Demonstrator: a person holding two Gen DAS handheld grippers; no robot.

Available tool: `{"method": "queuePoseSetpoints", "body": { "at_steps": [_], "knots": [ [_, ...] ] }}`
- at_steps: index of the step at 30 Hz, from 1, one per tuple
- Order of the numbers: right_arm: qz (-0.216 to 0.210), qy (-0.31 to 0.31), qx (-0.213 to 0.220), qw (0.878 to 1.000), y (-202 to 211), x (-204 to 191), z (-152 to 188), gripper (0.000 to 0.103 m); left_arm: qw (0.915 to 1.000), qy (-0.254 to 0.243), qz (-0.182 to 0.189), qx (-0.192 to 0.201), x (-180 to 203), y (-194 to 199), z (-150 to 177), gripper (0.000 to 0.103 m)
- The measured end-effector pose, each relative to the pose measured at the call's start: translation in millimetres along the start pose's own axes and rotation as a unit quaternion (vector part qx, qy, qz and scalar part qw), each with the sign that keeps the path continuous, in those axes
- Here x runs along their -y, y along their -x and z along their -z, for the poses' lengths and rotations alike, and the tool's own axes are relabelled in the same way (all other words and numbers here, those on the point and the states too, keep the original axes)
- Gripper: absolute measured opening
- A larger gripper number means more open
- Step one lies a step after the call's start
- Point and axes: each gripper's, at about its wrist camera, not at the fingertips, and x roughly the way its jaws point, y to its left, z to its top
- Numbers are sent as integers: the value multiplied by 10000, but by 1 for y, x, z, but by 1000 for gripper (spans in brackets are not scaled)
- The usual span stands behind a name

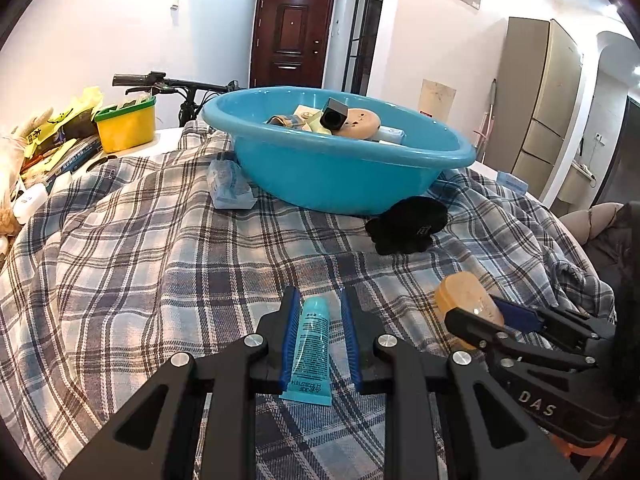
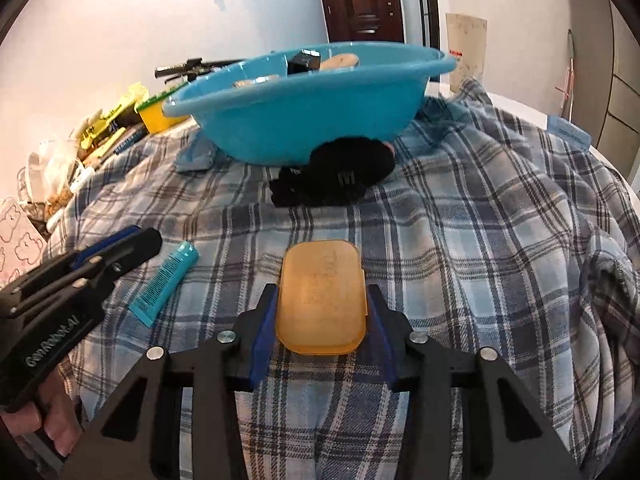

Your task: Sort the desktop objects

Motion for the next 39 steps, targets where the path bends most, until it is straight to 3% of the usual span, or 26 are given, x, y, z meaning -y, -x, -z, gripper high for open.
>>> {"method": "queuePoseSetpoints", "body": {
  "at_steps": [4,6,13,15,19,25,33,39],
  "knots": [
    [-32,-6,233,9997,13,-1,-5,41,9996,-1,146,242,5,9,-1,23],
    [-31,-53,385,9992,20,0,-6,41,9993,-74,155,341,10,14,-2,17],
    [31,12,1191,9929,52,-1,-12,41,9975,-82,127,691,14,28,-5,16],
    [24,50,1426,9898,61,-2,-13,41,9960,-43,135,883,13,35,-5,8],
    [27,99,1858,9825,75,-5,-12,41,9940,-67,157,1076,13,43,-6,6],
    [-6,281,2079,9777,79,-14,-8,41,9900,-196,-51,1399,15,55,-6,5],
    [17,395,2274,9730,90,-20,-11,41,9869,-83,49,1610,11,67,-12,5],
    [1,550,2526,9660,106,-26,-30,41,9813,-342,119,1891,18,85,-35,5]
  ]
}}
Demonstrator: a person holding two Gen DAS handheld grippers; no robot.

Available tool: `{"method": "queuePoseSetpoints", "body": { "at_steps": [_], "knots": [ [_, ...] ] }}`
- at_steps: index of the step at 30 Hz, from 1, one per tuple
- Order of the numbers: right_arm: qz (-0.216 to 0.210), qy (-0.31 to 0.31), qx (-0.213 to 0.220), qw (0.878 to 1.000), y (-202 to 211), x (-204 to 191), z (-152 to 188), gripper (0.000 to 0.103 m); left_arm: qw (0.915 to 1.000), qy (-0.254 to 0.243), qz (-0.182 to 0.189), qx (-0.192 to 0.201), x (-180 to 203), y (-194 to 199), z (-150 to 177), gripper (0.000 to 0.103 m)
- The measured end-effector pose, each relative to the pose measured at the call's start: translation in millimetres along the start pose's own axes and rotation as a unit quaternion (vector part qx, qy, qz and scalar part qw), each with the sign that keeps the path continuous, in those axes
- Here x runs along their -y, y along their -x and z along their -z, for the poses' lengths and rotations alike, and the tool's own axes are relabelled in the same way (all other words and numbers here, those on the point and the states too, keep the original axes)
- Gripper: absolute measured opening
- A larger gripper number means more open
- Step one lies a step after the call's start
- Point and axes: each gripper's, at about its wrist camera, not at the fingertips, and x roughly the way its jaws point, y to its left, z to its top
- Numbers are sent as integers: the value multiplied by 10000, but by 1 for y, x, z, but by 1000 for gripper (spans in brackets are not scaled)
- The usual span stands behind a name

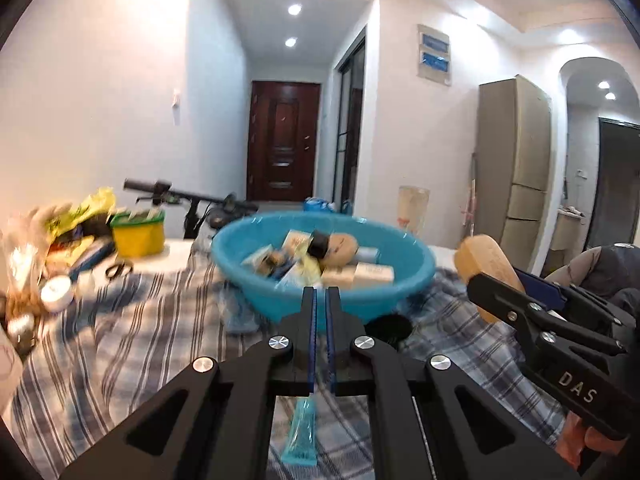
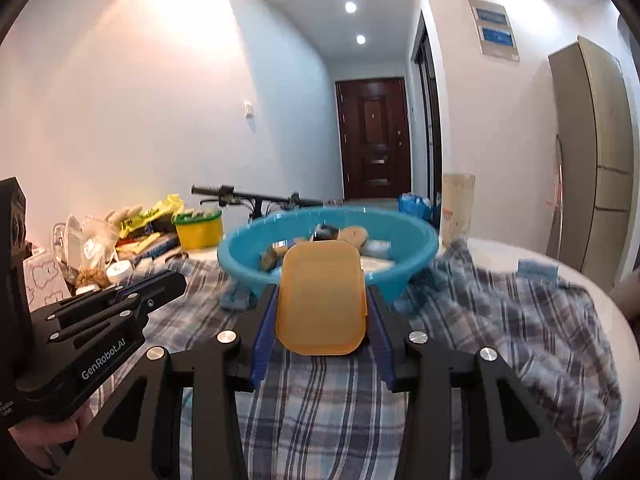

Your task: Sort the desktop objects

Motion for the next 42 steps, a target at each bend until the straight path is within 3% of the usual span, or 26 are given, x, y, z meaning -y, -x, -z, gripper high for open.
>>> {"method": "queuePoseSetpoints", "body": {
  "at_steps": [3,9,17,23,30,42],
  "knots": [
    [100,40,334,9994,5,-2,-23,41,9999,70,96,74,-4,-3,-21,5],
    [102,18,894,9959,17,-4,-63,41,9971,-144,-79,737,1,9,-69,5],
    [213,1,1706,9851,28,0,-143,41,9871,159,260,1570,-14,22,-156,5],
    [121,26,2127,9770,23,-2,-207,41,9785,-6,298,2041,-4,22,-202,5],
    [110,-146,2210,9751,1,7,-206,41,9678,-47,136,2515,-2,15,-212,5],
    [216,-139,2080,9778,-17,13,-192,41,9797,-119,147,1995,-3,-35,-196,5]
  ]
}}
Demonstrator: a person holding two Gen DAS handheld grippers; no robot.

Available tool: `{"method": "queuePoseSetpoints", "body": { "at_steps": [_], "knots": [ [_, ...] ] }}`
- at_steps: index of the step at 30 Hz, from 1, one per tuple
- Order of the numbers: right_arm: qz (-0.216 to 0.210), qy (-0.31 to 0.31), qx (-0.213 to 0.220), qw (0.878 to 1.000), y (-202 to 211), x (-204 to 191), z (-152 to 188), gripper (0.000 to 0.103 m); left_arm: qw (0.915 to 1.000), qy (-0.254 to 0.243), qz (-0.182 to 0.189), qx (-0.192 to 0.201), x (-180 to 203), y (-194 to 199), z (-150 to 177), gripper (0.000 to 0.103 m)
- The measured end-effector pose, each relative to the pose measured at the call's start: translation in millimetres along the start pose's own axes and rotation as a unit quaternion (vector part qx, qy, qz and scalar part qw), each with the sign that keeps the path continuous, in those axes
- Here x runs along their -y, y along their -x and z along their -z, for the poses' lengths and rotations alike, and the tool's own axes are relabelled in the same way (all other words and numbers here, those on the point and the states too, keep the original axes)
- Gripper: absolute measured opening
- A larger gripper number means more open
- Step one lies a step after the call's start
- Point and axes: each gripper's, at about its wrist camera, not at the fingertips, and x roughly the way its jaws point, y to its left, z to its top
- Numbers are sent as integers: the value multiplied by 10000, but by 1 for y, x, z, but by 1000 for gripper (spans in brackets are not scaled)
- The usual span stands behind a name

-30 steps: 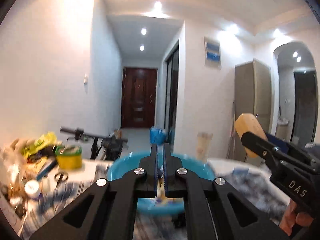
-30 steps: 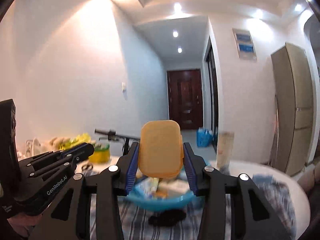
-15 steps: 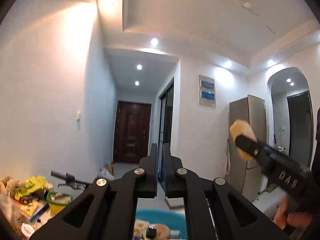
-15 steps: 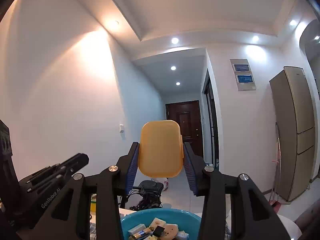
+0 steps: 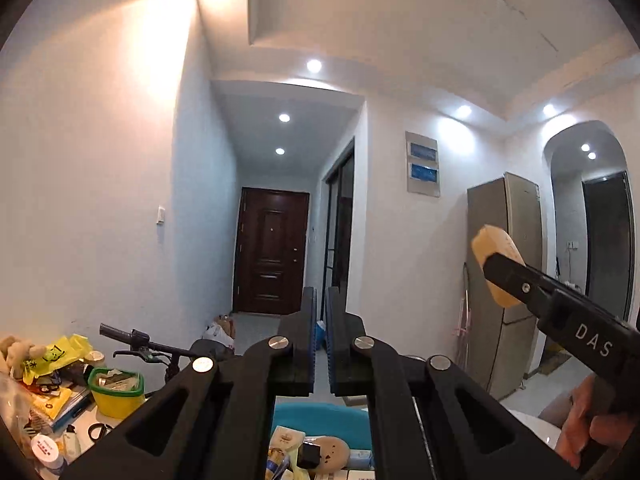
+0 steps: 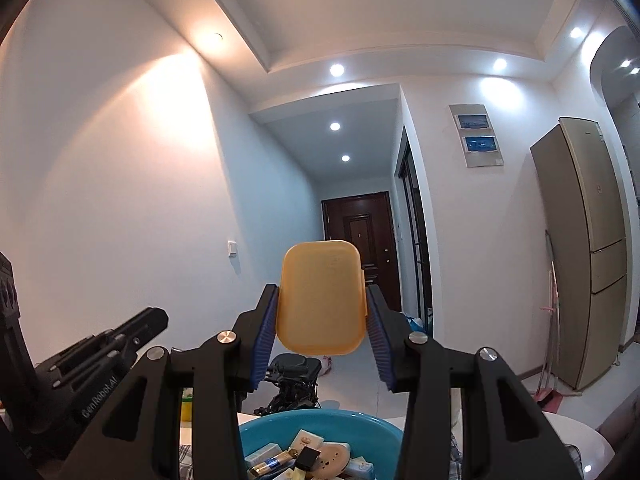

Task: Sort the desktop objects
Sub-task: 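Carry the soap box over the turquoise basin with the right gripper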

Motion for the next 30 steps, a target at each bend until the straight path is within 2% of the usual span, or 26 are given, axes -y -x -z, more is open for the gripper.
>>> {"method": "queuePoseSetpoints", "body": {
  "at_steps": [8,13,21,30],
  "knots": [
    [-23,-1,-177,9998,-11,2,4,41,9994,77,-306,-167,-7,-12,5,5],
    [-11,-19,-558,9984,-34,11,12,41,9968,151,-388,-676,-21,-43,18,5],
    [-231,-29,-1257,9918,-74,19,36,41,9852,152,-454,-1647,-29,-98,53,5],
    [-227,-58,-2281,9734,-119,30,76,41,9666,171,-859,-2409,-44,-142,94,5]
  ]
}}
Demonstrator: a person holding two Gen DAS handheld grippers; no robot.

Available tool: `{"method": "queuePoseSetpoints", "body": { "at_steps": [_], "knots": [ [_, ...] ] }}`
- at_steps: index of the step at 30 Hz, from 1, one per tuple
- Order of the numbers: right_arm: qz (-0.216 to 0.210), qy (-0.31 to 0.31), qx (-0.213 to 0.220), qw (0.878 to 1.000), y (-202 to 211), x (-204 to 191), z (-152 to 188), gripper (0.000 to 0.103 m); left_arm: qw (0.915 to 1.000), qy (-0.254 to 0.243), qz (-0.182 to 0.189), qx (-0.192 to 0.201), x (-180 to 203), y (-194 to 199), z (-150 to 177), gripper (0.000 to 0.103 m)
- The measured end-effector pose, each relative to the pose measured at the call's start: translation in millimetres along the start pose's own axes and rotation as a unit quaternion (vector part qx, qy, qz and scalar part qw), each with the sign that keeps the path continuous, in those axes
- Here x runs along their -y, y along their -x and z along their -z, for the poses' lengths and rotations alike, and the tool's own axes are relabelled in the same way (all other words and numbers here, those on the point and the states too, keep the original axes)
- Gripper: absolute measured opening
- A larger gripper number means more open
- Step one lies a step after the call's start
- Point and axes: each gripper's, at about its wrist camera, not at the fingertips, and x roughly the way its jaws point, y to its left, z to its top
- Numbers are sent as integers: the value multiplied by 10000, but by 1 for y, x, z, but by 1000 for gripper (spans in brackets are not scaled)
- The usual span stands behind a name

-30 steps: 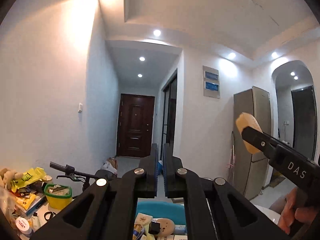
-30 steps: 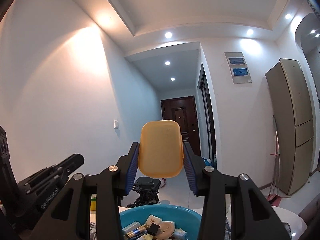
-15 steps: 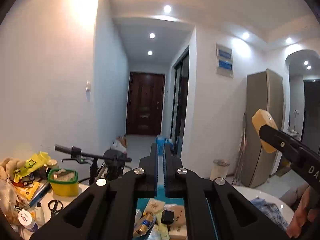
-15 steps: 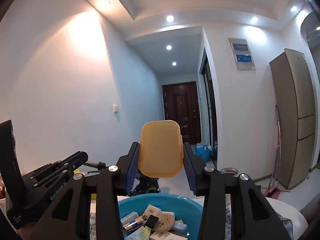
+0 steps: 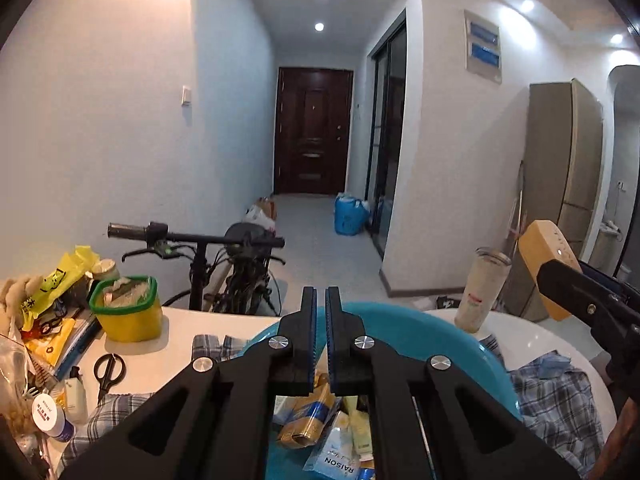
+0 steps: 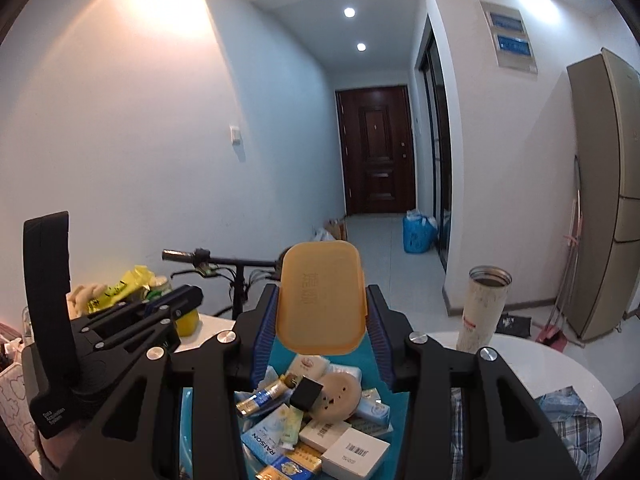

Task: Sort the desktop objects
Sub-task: 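Carry the soap box over the turquoise basin with the right gripper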

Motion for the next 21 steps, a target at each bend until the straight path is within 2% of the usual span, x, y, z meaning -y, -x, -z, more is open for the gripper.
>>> {"method": "queuePoseSetpoints", "body": {
  "at_steps": [7,11,15,21],
  "knots": [
    [-103,31,-789,9968,-31,12,14,41,9964,-83,47,-844,1,-41,15,5],
    [-438,53,-1273,9909,-48,11,25,41,9929,-244,23,-1164,5,-52,20,5],
    [-451,161,-1677,9847,-65,7,33,41,9844,-347,0,-1723,4,-74,31,5],
    [-413,-46,-1978,9794,-90,14,42,41,9780,-329,-37,-2057,1,-92,41,5]
  ]
}}
